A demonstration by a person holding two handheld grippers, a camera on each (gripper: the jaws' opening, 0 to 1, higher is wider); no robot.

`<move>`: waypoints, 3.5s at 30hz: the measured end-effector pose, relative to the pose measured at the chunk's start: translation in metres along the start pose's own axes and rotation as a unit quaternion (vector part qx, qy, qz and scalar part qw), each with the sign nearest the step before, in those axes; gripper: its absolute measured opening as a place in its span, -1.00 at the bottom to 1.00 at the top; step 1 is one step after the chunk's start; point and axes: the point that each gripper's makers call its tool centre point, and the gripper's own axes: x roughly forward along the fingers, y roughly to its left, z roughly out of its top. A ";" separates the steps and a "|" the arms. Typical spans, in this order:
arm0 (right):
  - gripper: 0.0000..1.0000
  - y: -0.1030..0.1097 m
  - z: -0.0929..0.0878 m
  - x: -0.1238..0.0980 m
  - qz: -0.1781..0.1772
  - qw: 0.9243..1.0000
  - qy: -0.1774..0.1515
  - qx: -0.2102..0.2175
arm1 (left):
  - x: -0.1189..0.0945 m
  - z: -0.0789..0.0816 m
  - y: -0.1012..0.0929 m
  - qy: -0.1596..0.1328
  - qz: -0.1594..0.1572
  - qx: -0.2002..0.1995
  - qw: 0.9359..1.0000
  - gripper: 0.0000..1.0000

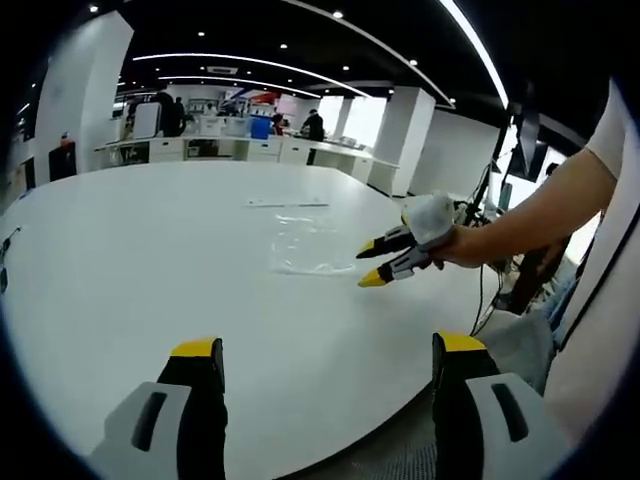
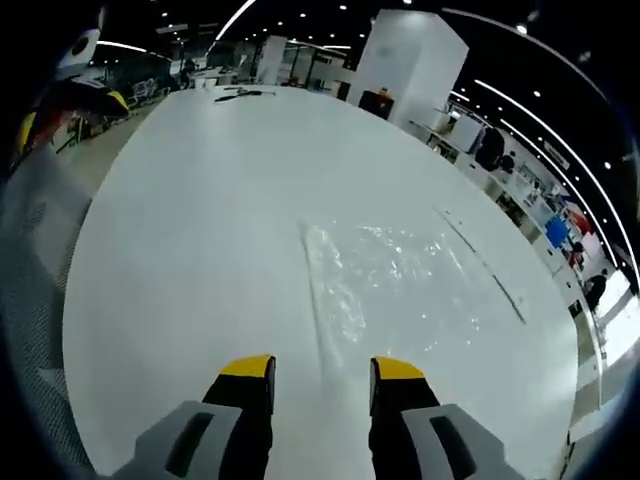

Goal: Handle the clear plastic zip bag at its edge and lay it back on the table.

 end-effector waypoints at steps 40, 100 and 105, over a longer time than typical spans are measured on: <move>-0.92 -0.007 -0.010 0.016 0.034 0.999 0.038 -0.012 | 0.002 0.001 0.002 0.005 0.004 -0.002 1.000 0.67; -1.00 -0.006 0.010 -0.048 0.040 0.984 0.017 -0.171 | 0.007 0.011 -0.012 0.006 -0.027 0.030 0.999 0.60; -1.00 -0.002 0.016 -0.060 0.042 0.981 0.009 -0.189 | 0.006 0.013 -0.015 0.006 -0.032 0.037 0.999 0.59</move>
